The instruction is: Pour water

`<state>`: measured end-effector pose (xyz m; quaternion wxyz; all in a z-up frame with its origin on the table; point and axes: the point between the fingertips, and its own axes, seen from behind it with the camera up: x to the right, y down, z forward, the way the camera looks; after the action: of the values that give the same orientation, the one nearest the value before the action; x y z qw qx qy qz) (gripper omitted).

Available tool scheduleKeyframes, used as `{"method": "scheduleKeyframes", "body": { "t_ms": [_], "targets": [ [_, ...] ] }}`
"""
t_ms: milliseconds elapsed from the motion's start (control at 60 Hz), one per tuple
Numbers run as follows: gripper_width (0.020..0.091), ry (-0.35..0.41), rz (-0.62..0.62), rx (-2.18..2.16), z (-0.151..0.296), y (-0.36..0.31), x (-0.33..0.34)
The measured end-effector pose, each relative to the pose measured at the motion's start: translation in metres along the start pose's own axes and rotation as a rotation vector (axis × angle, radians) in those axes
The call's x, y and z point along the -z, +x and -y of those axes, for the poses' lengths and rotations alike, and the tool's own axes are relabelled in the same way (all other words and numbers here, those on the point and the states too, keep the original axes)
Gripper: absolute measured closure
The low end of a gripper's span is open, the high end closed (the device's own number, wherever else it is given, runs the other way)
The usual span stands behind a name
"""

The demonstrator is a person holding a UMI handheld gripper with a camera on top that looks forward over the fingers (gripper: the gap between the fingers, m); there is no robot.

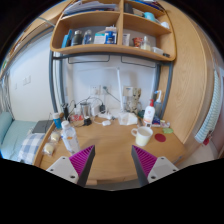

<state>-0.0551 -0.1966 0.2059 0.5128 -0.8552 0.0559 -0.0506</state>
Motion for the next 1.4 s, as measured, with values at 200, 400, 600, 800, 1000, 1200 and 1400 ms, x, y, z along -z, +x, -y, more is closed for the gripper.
{"method": "scheduleKeyframes", "body": {
  "t_ms": [200,400,600,800,1000,1200,1400],
  "targets": [
    [0.0364,-0.064,0.128,-0.023,-0.065,-0.079,-0.010],
    [0.0354,0.005,0.198,-0.022,-0.065,-0.149,-0.051],
    [0.0355,0.081,0.230,-0.023,-0.046,-0.178,-0.104],
    [0.0376,0.177,0.189,-0.008,-0.033,-0.179,-0.149],
    [0.0564,0.323,0.178,0.030,-0.014,-0.183,-0.162],
    [0.0699,0.358,0.179,-0.005,-0.013,-0.184,-0.164],
    [0.0750,0.304,0.203,-0.024,-0.013,-0.184,-0.169]
  ]
}}
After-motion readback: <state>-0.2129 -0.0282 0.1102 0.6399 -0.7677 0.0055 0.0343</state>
